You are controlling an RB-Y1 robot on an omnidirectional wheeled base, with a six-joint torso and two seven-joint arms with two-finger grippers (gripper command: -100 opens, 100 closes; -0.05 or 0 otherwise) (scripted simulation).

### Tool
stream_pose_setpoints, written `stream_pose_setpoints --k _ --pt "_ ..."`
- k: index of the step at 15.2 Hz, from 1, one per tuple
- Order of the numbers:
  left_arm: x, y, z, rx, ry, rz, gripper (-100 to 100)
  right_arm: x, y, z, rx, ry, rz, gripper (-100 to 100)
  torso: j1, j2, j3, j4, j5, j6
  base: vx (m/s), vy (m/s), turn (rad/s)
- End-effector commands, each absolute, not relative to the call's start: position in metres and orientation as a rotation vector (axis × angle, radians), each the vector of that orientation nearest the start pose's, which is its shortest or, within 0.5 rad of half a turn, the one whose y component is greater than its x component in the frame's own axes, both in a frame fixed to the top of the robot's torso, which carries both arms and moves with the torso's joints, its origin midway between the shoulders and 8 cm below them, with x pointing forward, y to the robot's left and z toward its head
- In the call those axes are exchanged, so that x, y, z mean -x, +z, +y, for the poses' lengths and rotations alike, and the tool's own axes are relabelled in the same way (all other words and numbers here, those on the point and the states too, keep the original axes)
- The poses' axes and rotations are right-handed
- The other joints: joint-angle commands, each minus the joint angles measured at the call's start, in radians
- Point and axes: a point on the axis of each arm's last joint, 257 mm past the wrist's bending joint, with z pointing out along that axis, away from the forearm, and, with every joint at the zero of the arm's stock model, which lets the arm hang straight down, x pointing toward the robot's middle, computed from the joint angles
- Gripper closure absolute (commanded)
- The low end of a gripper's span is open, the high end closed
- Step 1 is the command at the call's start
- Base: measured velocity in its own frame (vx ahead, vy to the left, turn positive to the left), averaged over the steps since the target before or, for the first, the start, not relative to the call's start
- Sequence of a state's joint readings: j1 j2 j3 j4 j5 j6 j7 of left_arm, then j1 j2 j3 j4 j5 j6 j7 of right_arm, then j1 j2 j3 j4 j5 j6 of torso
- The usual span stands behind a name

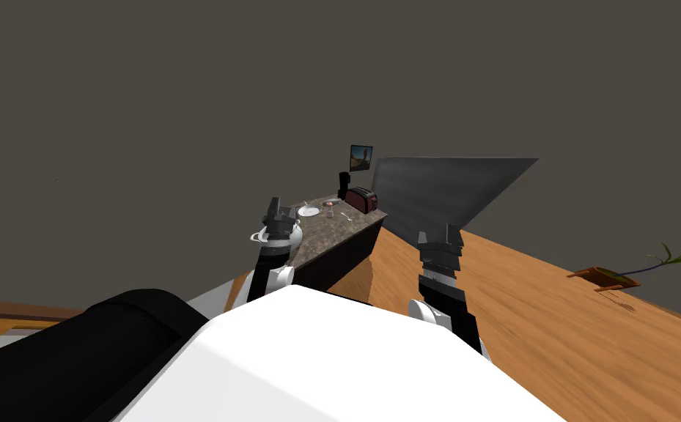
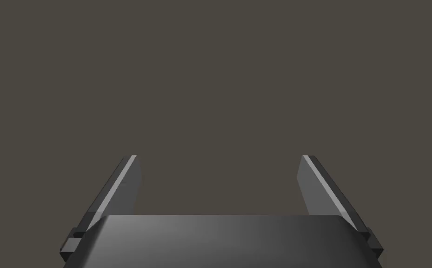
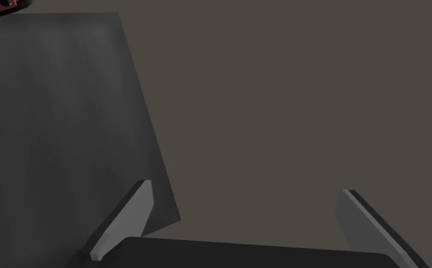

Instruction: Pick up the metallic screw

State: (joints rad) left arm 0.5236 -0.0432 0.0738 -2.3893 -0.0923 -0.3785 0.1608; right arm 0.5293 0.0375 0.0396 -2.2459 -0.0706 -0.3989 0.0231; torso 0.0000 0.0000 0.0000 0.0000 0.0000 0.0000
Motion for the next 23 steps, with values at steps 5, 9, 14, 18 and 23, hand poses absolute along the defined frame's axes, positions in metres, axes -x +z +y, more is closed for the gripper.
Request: stream_pose_setpoints --k 5,9,14,18,23 --pt "-0.346 0.035 0.293 0.689 -1.305 0.717 -100 -0.363 -0.022 -0.284 -0.856 1.317 0.655 0 -0.002 0.000 0.000 0.000 0.000 0.000 -0.003 -0.030 -0.042" --pt "-0.355 0.027 0.292 0.700 -1.311 0.793 -100 -0.363 -0.022 -0.284 -0.856 1.317 0.655 0 -0.003 0.000 0.000 0.000 -0.001 0.000 0.007 -0.042 -0.060" --pt "-0.366 0.014 0.294 0.732 -1.313 0.876 -100 -0.363 -0.022 -0.284 -0.856 1.317 0.655 0 -0.003 -0.002 -0.001 0.000 -0.001 0.000 0.019 -0.048 -0.076" --pt "-0.378 -0.002 0.300 0.792 -1.308 0.957 -100 -0.363 -0.022 -0.284 -0.856 1.317 0.655 0 -0.004 -0.002 -0.001 -0.001 -0.001 0.000 0.032 -0.058 -0.098" --pt "-0.391 -0.023 0.308 0.874 -1.295 1.038 -100 -0.363 -0.022 -0.284 -0.856 1.317 0.655 0 -0.003 -0.002 -0.001 -0.001 -0.001 0.000 0.033 -0.047 -0.080"
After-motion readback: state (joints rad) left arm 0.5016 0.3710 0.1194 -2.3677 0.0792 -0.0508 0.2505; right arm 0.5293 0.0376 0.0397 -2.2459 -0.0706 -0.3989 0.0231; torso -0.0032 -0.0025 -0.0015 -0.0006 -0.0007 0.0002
